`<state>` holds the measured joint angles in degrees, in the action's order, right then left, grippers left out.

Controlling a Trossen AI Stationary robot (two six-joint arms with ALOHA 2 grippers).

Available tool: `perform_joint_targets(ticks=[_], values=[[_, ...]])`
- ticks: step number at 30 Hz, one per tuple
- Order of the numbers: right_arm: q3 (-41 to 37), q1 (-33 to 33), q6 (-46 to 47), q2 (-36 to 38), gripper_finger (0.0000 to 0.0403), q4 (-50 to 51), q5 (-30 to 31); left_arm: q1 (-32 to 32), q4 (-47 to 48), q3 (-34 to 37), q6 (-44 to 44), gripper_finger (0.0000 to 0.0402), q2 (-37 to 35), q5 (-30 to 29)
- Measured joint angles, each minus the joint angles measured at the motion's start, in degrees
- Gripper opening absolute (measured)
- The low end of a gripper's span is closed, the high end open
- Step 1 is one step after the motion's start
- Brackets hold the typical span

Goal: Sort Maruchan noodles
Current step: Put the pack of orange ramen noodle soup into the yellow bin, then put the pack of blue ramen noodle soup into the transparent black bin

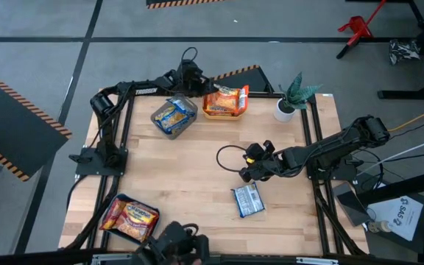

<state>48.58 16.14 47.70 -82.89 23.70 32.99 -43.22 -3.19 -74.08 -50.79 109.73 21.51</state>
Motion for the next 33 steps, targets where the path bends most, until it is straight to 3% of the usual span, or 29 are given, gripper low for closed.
perform_joint_targets(ticks=[12,14,17,20,23,27,33], values=[[0.00,0.00,-0.19,0.00,0.0000,0.43,-0.59,-6.59,1.19,0.09,-1.09,0.0223,-7.39,9.38],[0.00,0.00,-1.29,0.00,0.0000,0.49,-1.31,-6.48,1.26,0.09,0.52,0.0223,-9.53,13.93],[0.00,0.00,-2.94,0.00,0.0000,1.71,-5.70,-3.99,1.51,0.09,2.49,0.0223,-13.68,23.04],[0.00,0.37,-1.44,0.33,0.0000,1.81,-13.58,0.21,1.82,0.09,2.37,0.0223,-19.37,26.86],[0.29,3.30,3.74,0.44,0.0000,1.51,-21.18,5.63,1.71,0.09,1.65,0.0223,-26.26,26.81],[0.39,10.93,13.63,0.24,0.0000,1.83,-20.61,15.25,2.78,0.09,5.30,0.0223,-34.63,23.32],[0.39,22.68,25.95,0.11,0.0002,2.16,-17.61,33.38,13.55,0.01,12.91,0.0223,-41.62,2.99]])
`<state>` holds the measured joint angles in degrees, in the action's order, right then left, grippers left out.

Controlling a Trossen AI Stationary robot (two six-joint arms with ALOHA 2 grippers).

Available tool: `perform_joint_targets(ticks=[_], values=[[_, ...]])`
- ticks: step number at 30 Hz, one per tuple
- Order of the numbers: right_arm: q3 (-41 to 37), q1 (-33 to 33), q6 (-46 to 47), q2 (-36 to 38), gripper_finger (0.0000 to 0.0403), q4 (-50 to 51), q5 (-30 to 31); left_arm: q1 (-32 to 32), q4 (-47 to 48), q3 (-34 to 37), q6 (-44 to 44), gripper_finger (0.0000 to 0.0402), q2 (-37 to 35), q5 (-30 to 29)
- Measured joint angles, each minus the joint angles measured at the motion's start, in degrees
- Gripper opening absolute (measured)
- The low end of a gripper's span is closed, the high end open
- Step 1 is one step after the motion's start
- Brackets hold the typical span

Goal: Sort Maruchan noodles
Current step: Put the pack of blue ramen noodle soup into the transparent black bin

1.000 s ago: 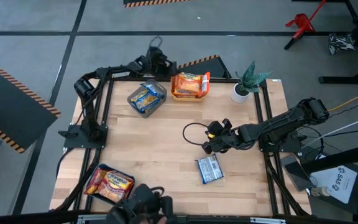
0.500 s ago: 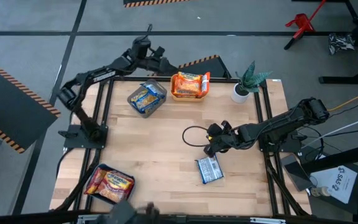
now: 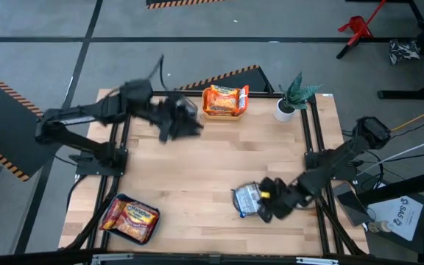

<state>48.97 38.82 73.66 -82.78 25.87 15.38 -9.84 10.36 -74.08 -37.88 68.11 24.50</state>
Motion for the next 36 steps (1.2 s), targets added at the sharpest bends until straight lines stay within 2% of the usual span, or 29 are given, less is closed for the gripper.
perform_joint_targets(ticks=[3,5,8,10,14,18,21,24,30,36], values=[[0.22,4.66,3.66,-2.00,0.0001,-4.58,3.76,8.09,4.73,0.04,4.43,0.0223,-0.84,-5.78],[0.10,6.08,7.05,-4.40,0.0001,-3.98,6.18,13.55,8.00,0.06,6.79,0.0223,-0.78,-11.74],[0.08,6.14,10.43,-8.66,0.0002,-3.53,6.14,21.01,8.74,2.02,7.23,0.0223,0.39,-22.46],[0.00,6.13,11.52,-11.14,0.0001,-3.52,5.56,24.24,8.67,3.53,6.67,0.0223,0.94,-27.46],[0.37,5.23,11.97,-13.54,0.0001,-4.13,5.40,28.10,8.38,7.10,4.11,0.0223,1.36,-32.05],[0.21,1.50,8.75,-13.99,0.0001,-3.81,7.58,30.04,5.42,11.61,1.30,0.0223,1.36,-37.19],[0.04,-1.50,6.46,-14.26,0.0001,-2.66,5.45,30.69,4.86,15.79,-1.92,0.0223,1.36,-42.58],[-0.11,-3.15,4.30,-14.99,0.0001,-2.74,4.56,29.63,-0.99,22.18,-5.75,0.0223,1.36,-43.17],[-0.09,-3.99,3.64,-14.97,0.0001,-3.34,6.32,25.91,-19.40,32.79,-13.63,0.0223,1.89,-41.46],[-0.06,-4.01,3.88,-14.95,0.0000,-4.89,8.74,23.42,-27.92,35.52,-18.86,0.0223,6.70,-38.57]])
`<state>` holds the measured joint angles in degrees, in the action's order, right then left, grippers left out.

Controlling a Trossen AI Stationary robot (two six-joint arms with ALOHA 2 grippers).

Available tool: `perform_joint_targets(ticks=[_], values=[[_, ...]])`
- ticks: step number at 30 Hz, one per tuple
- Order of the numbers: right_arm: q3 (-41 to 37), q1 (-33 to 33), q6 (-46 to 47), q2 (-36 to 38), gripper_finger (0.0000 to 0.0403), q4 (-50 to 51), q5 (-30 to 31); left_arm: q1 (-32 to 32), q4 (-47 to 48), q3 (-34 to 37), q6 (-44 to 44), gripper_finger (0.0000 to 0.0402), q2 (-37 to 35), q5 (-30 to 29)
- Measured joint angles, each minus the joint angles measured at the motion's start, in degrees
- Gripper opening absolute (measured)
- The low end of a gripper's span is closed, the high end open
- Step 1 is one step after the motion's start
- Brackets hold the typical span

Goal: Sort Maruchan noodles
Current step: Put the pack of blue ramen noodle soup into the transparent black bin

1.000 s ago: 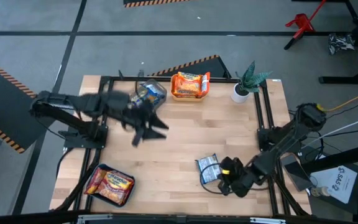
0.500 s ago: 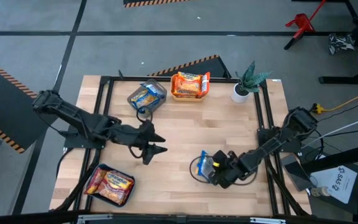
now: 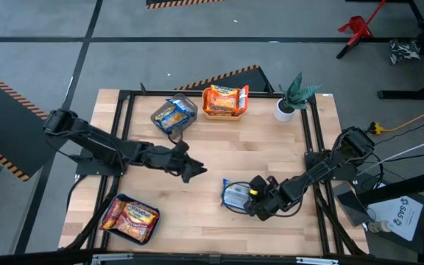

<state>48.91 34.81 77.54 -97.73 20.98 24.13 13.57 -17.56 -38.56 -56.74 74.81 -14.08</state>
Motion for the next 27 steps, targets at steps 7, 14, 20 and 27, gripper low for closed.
perform_joint_targets(ticks=[7,14,20,27], values=[[0.06,0.00,0.04,-0.81,0.0000,-1.07,1.35,-0.08,-6.84,0.03,-2.94,0.0223,9.88,4.73],[0.11,0.02,-0.13,-3.78,0.0000,-4.50,0.97,-0.44,-17.32,0.05,-9.12,0.0223,19.28,8.30],[1.00,1.24,-0.07,1.06,0.0000,1.00,3.75,-1.14,-19.74,0.05,-9.08,0.0223,20.24,9.50],[1.89,0.69,-3.83,2.31,0.0000,-1.03,5.30,-1.30,-20.47,0.01,-8.70,0.0223,19.95,9.55]])
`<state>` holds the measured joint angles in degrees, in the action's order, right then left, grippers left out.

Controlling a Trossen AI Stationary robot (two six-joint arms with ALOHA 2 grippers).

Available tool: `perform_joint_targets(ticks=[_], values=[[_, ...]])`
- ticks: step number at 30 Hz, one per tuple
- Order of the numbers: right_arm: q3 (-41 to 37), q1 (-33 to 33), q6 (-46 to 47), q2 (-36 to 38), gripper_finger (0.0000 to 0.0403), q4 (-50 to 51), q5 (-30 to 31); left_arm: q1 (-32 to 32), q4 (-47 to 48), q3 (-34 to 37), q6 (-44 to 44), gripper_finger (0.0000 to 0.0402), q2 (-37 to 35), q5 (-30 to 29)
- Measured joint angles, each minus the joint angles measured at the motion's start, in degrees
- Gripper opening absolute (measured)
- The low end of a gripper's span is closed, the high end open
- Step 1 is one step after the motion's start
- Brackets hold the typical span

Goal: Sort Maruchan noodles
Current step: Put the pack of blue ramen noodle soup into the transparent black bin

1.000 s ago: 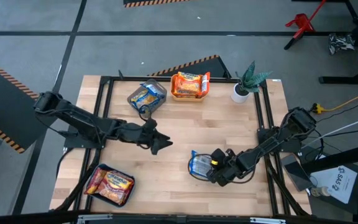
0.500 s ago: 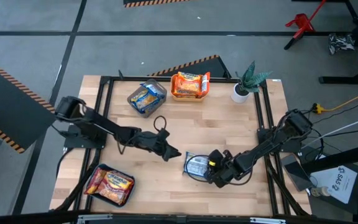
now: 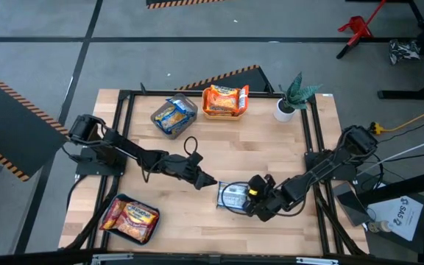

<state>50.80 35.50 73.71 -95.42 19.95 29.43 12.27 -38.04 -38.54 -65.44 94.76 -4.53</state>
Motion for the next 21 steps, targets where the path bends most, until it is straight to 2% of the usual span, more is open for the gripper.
perform_joint_targets(ticks=[9,21], values=[[0.07,-0.28,1.04,-4.36,0.0000,-0.54,-2.62,0.35,0.52,0.01,-0.06,0.0223,0.49,2.63],[-0.02,-0.28,2.76,-5.05,0.0000,-0.47,-1.93,1.75,1.62,0.08,-4.25,0.0224,2.65,0.36]])
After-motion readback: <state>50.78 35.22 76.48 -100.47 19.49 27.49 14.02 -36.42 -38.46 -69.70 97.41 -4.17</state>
